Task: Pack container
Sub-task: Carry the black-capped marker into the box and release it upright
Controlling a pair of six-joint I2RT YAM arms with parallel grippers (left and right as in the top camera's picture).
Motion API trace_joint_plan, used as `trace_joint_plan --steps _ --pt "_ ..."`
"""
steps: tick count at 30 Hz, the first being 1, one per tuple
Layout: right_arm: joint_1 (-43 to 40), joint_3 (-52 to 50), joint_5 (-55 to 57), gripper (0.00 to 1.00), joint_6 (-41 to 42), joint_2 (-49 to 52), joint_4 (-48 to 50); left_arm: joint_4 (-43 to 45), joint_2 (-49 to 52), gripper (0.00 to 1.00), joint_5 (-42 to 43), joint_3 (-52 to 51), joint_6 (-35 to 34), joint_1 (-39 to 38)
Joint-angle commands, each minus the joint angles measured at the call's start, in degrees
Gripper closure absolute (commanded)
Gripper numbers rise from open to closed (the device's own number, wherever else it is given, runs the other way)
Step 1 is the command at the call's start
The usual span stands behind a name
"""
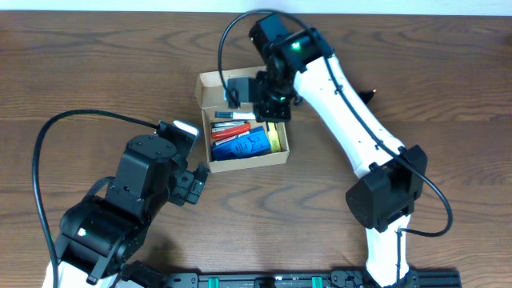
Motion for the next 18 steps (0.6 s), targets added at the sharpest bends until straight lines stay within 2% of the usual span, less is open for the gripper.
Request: trace_joint_plan --steps 1,6,10,17,18 --pt "1.14 -3.41 -0.46 0.99 -4.7 0.79 3.37 -0.2 0.02 0.05 0.44 0.7 1.01 0.04" --pt "1.68 -9.42 0.5 0.99 -4.76 0.79 9.92 -0.2 0.02 0.05 0.44 0.7 1.01 0.04" --pt "1.73 -13.62 0.5 0.99 -7.58 0.79 11.89 -0.2 0.02 0.05 0.44 0.7 1.01 0.04" --pt "2.1 -18.16 0.48 0.99 -7.65 0.79 15.67 -0.2 0.02 0.05 0.44 0.7 1.01 0.04" --pt "2.1 -18.27 0.48 0.93 -7.65 0.79 15.82 -0.2 0.02 0.05 0.44 0.7 1.01 0.04"
